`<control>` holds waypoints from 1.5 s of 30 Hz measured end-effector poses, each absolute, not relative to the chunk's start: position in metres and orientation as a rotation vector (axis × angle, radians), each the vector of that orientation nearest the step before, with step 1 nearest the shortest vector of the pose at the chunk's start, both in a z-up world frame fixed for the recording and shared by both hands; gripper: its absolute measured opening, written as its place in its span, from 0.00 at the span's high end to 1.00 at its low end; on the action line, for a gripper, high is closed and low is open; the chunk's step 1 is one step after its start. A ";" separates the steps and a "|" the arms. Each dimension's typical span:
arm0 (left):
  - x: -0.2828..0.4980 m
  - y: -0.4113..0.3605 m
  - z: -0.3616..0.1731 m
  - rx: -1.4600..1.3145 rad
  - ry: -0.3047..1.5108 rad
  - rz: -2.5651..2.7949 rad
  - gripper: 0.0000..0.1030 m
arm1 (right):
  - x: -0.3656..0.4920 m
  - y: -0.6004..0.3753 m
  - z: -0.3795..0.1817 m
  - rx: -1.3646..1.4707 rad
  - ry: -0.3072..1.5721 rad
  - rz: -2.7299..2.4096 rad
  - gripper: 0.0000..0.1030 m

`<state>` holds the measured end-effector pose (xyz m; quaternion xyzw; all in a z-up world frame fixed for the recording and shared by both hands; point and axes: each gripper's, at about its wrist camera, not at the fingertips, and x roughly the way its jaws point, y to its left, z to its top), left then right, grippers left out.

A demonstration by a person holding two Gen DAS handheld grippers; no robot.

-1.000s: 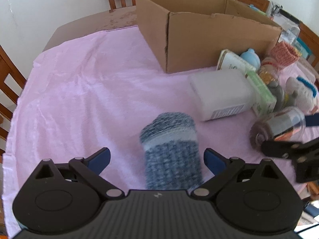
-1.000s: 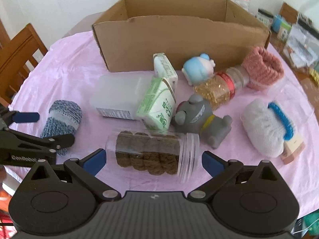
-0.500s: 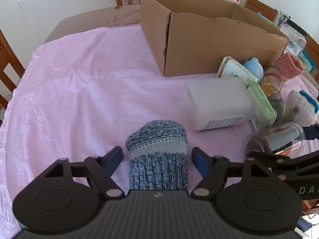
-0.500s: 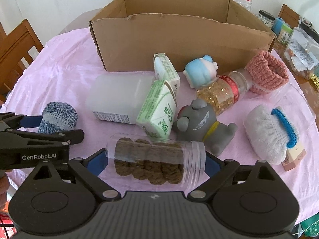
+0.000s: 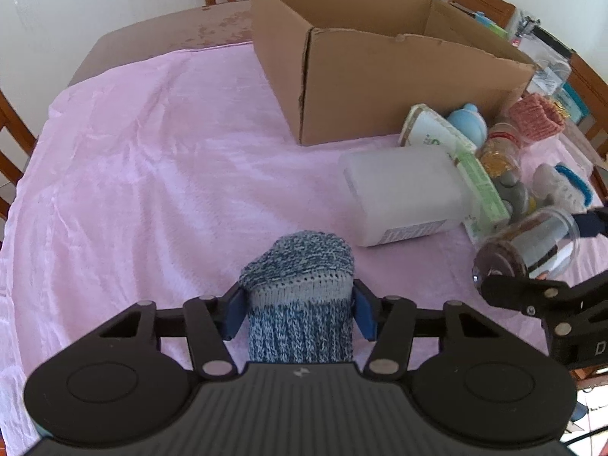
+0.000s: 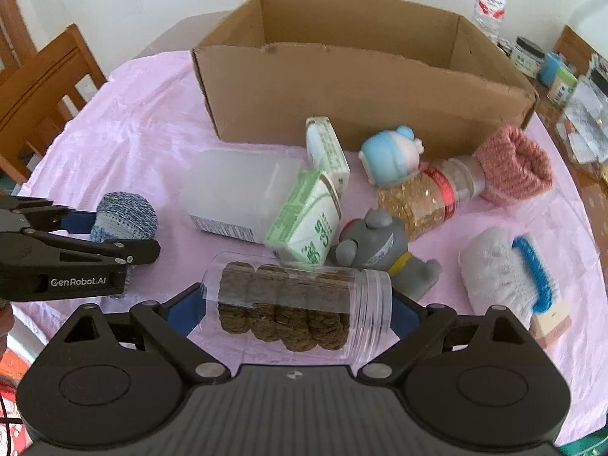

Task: Organize objects
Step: 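Grasp the blue knit cuff with the left tool while the right tool grasps the cookie jar, then lift both items into the cardboard box and open both tools to release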

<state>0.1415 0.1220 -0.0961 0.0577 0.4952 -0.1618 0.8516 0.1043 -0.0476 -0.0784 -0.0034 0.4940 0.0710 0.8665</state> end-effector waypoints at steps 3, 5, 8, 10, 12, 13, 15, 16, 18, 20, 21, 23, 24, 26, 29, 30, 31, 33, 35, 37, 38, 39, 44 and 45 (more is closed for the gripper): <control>0.142 0.121 -0.088 0.136 1.037 -0.345 0.47 | 0.105 -0.051 -0.071 -0.018 1.034 0.164 0.04; 0.142 0.120 -0.080 0.139 1.034 -0.343 0.47 | 0.107 -0.055 -0.063 -0.019 1.032 0.182 0.04; 0.143 0.119 -0.069 0.135 1.037 -0.351 0.47 | 0.108 -0.061 -0.052 -0.043 1.015 0.203 0.04; 0.143 0.117 -0.060 0.129 1.041 -0.357 0.47 | 0.109 -0.064 -0.043 -0.073 1.000 0.220 0.04; 0.144 0.113 -0.051 0.128 1.042 -0.365 0.47 | 0.112 -0.067 -0.036 -0.089 0.989 0.243 0.04; 0.144 0.110 -0.046 0.130 1.042 -0.366 0.47 | 0.114 -0.070 -0.031 -0.094 0.986 0.253 0.04; 0.146 0.103 -0.035 0.137 1.035 -0.368 0.47 | 0.119 -0.078 -0.023 -0.100 0.973 0.276 0.04; 0.146 0.099 -0.030 0.140 1.028 -0.365 0.47 | 0.122 -0.083 -0.019 -0.104 0.965 0.289 0.04; 0.148 0.090 -0.019 0.135 1.018 -0.355 0.47 | 0.129 -0.090 -0.013 -0.107 0.952 0.307 0.04; 0.150 0.082 -0.007 0.120 1.001 -0.353 0.47 | 0.135 -0.102 -0.006 -0.111 0.941 0.337 0.05; 0.151 0.076 -0.002 0.113 0.990 -0.348 0.47 | 0.137 -0.105 -0.004 -0.113 0.936 0.348 0.04; 0.155 0.066 0.008 0.105 0.974 -0.339 0.47 | 0.144 -0.116 0.002 -0.126 0.924 0.376 0.04; 0.156 0.060 0.012 0.102 0.965 -0.336 0.47 | 0.146 -0.120 0.005 -0.137 0.918 0.385 0.04; 0.161 0.049 0.019 0.093 0.951 -0.328 0.47 | 0.152 -0.128 0.012 -0.165 0.901 0.403 0.04; 0.169 0.032 0.030 0.095 0.926 -0.328 0.47 | 0.159 -0.138 0.020 -0.184 0.891 0.424 0.04; 0.173 0.028 0.032 0.097 0.921 -0.331 0.47 | 0.162 -0.141 0.022 -0.186 0.891 0.426 0.04; 0.177 0.024 0.034 0.098 0.916 -0.335 0.47 | 0.165 -0.144 0.023 -0.185 0.894 0.424 0.04; 0.187 0.019 0.038 0.104 0.908 -0.340 0.47 | 0.171 -0.151 0.026 -0.168 0.901 0.419 0.04; 0.199 0.016 0.041 0.116 0.892 -0.348 0.47 | 0.177 -0.156 0.029 -0.148 0.898 0.416 0.04; 0.210 0.013 0.044 0.124 0.882 -0.354 0.47 | 0.181 -0.160 0.032 -0.153 0.881 0.396 0.05; 0.217 0.012 0.045 0.123 0.881 -0.354 0.47 | 0.183 -0.161 0.034 -0.156 0.875 0.379 0.05; 0.222 0.010 0.046 0.125 0.876 -0.358 0.47 | 0.185 -0.163 0.037 -0.153 0.871 0.364 0.04; 0.250 0.007 0.044 0.131 0.864 -0.352 0.46 | 0.199 -0.171 0.048 -0.150 0.847 0.324 0.04; 0.255 0.006 0.043 0.132 0.858 -0.343 0.41 | 0.202 -0.172 0.049 -0.148 0.842 0.320 0.04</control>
